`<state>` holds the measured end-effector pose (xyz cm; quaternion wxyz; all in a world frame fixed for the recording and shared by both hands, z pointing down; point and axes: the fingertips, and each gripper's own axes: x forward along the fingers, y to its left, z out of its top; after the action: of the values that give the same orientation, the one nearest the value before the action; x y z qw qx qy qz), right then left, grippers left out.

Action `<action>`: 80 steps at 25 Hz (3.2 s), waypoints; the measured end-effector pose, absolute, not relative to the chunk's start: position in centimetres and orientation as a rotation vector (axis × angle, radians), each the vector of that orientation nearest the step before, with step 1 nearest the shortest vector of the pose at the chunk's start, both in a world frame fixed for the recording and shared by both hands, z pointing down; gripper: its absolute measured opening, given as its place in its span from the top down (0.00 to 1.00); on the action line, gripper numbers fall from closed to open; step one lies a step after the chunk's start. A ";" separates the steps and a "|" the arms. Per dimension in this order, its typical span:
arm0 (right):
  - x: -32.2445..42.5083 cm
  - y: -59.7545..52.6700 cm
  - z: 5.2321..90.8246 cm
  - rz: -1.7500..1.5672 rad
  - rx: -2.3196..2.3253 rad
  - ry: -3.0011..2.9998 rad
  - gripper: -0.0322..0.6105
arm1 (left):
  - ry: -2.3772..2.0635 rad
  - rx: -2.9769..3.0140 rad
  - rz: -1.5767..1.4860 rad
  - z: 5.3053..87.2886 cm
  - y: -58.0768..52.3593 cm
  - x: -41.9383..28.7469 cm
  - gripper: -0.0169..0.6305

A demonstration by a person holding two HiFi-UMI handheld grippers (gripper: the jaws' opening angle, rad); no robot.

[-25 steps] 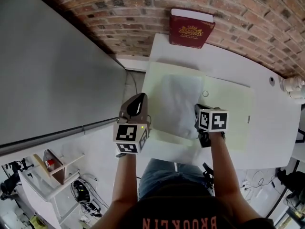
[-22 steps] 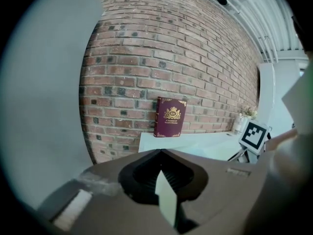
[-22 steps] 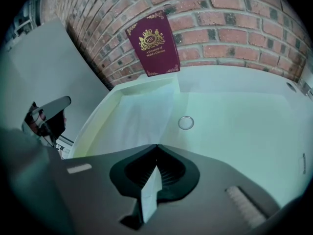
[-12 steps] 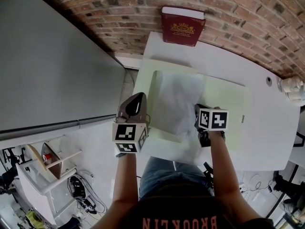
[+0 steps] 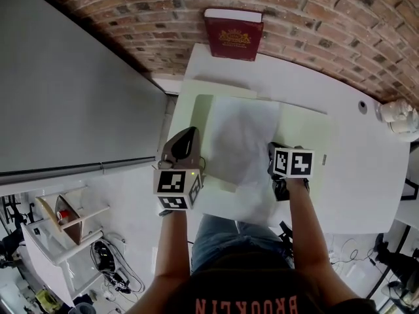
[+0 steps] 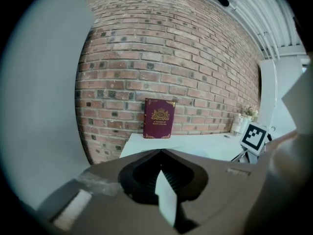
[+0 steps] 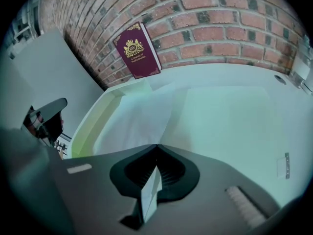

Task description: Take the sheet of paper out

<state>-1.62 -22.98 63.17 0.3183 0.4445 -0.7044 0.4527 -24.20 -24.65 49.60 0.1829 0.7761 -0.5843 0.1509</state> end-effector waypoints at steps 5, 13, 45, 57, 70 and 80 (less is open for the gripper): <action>0.3 -22.9 63.2 1.209 1.179 -1.853 0.94 | -1.645 2.192 0.426 49.8 -24.5 -22.4 0.97; 3.2 -22.5 63.0 1.210 1.183 -1.857 0.94 | -1.634 2.207 0.425 49.6 -24.6 -19.3 0.97; 11.0 -20.1 58.1 1.181 1.338 -1.958 0.95 | -1.634 2.334 0.407 46.2 -22.0 -13.1 0.97; 9.7 -19.8 52.5 1.121 1.479 -2.014 0.95 | -1.627 2.409 0.360 42.9 -21.7 -16.3 0.97; 7.2 -19.5 45.5 0.959 1.625 -2.146 0.95 | -1.655 2.508 0.238 37.2 -21.5 -18.8 0.97; 5.4 -19.8 38.7 0.591 1.751 -2.293 0.95 | -1.680 2.600 0.135 32.7 -21.4 -20.0 0.97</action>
<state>5.40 -19.83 38.72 0.0980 0.5916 -0.7749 0.1998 -20.04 -21.39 32.74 0.0215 0.8389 -0.5422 0.0436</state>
